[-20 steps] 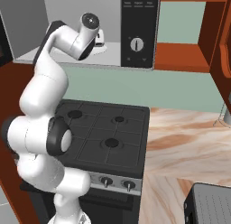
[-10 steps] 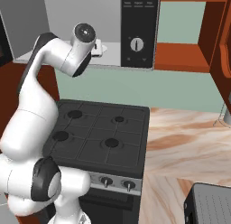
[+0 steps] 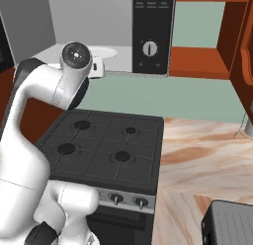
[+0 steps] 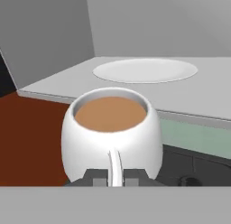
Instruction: Pick the cup of tea, navigate to the dining table, and place it on the saucer.
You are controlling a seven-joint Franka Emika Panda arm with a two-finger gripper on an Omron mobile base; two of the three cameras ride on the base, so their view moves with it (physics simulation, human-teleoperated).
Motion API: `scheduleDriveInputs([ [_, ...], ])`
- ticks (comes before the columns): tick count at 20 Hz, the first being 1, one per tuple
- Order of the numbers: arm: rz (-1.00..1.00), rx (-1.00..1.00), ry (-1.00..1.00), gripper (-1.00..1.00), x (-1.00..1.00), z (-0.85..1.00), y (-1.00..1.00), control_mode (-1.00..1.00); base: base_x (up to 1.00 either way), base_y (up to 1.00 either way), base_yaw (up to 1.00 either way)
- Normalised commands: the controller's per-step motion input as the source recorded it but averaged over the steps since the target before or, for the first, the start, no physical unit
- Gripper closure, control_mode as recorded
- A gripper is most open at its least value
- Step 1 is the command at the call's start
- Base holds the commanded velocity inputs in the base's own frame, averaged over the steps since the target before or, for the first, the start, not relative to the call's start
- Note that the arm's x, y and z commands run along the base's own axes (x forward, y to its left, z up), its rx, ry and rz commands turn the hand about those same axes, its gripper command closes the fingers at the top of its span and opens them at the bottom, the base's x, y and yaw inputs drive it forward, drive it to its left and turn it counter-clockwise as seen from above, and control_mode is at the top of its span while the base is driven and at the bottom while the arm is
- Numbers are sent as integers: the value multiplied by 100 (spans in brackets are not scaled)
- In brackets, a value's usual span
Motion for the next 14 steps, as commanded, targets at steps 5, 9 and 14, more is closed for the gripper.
scheduleDriveInputs([
  [5, 0, 0, -6, 100, -99, 41, -5, -100, 0, 0, 0],
  [9, 0, 0, -2, 100, -89, 35, 0, -100, 0, 0, 0],
  [14, 0, 0, 0, 100, -9, 1, 0, -100, 0, 0, 0],
])
